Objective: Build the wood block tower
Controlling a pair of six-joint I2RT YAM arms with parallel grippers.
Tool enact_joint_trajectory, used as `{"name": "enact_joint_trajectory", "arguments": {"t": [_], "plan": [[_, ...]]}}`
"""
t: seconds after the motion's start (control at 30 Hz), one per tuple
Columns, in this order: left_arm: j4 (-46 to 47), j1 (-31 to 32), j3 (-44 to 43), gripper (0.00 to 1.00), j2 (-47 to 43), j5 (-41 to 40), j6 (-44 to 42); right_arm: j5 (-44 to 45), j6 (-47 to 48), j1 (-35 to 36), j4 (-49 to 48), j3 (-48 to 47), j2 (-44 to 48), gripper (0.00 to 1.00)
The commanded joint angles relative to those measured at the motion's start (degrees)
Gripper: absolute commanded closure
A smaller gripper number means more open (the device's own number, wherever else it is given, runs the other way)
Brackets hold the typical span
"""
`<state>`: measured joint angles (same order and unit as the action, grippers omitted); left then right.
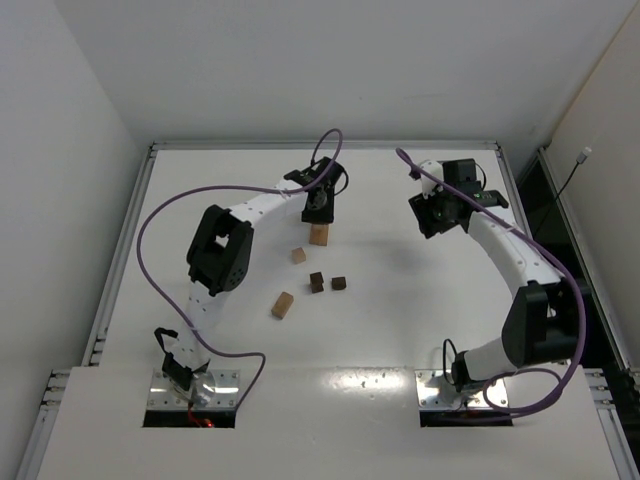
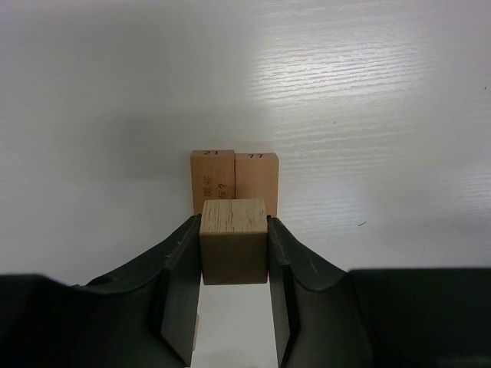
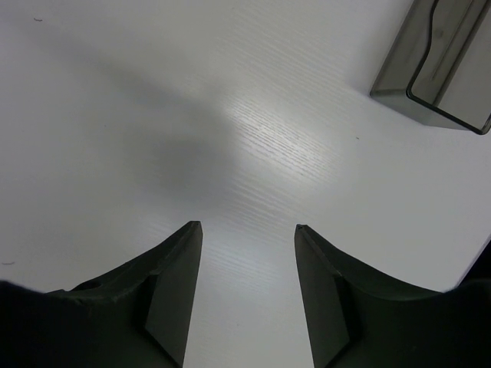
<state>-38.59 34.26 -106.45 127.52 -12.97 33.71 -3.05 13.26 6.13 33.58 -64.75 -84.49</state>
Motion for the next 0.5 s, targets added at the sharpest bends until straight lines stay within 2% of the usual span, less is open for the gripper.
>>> {"name": "enact_joint_trajectory", "arguments": {"t": [0.0, 0.47], "plan": [[-0.08, 0.02, -3.23, 1.00, 0.36, -1.00, 0.12, 0.06, -0.51, -0.24, -0.45, -2.31, -0.24, 0.50], [-0.08, 0.02, -6.13, 1.00, 3.26, -0.48, -0.40, 1.73, -1.04, -0.24, -0.45, -2.31, -0.77, 0.35]]}}
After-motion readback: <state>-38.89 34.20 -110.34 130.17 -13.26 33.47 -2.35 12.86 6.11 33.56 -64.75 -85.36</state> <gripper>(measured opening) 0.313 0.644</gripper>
